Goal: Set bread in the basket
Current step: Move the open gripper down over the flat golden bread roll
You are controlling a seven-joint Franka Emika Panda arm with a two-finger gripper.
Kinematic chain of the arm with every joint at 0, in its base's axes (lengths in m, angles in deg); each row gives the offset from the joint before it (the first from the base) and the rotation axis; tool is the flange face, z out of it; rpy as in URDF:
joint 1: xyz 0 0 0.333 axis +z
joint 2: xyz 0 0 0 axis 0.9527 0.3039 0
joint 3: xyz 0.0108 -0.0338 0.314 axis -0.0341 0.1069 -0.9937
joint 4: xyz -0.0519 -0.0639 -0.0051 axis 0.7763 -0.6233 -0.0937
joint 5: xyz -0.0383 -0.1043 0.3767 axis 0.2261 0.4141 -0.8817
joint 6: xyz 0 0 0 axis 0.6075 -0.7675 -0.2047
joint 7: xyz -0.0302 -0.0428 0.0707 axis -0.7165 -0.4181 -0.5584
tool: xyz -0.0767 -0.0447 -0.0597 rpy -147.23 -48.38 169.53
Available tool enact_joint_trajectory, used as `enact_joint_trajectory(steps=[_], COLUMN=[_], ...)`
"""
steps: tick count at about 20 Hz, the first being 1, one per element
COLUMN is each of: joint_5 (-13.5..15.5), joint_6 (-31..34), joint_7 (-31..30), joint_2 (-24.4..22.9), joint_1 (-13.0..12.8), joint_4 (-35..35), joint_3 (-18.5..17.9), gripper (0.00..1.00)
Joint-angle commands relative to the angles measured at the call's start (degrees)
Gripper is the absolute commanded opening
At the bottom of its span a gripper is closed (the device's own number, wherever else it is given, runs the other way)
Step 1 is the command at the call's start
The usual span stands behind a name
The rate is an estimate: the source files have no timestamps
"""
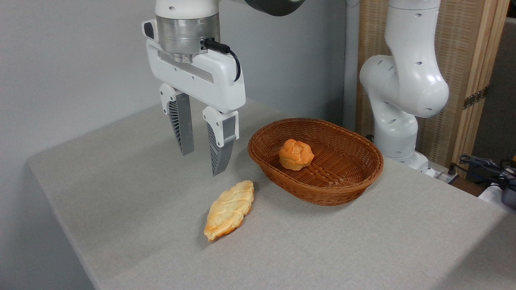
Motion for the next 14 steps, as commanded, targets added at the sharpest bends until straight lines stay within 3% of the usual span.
enact_joint_trajectory(steps=[1, 8, 14], joint_5=[-0.1, -0.1, 0.3], joint_6=[2.5, 2.9, 1.7], joint_7=[-0.5, -0.5, -0.5], joint_2=[0.6, 0.6, -0.1], joint_1=[-0.7, -1.0, -2.5], joint_4=[-0.1, 1.1, 6.8], joint_3=[0.0, 0.1, 0.4], gripper=[1.0, 1.0, 1.0])
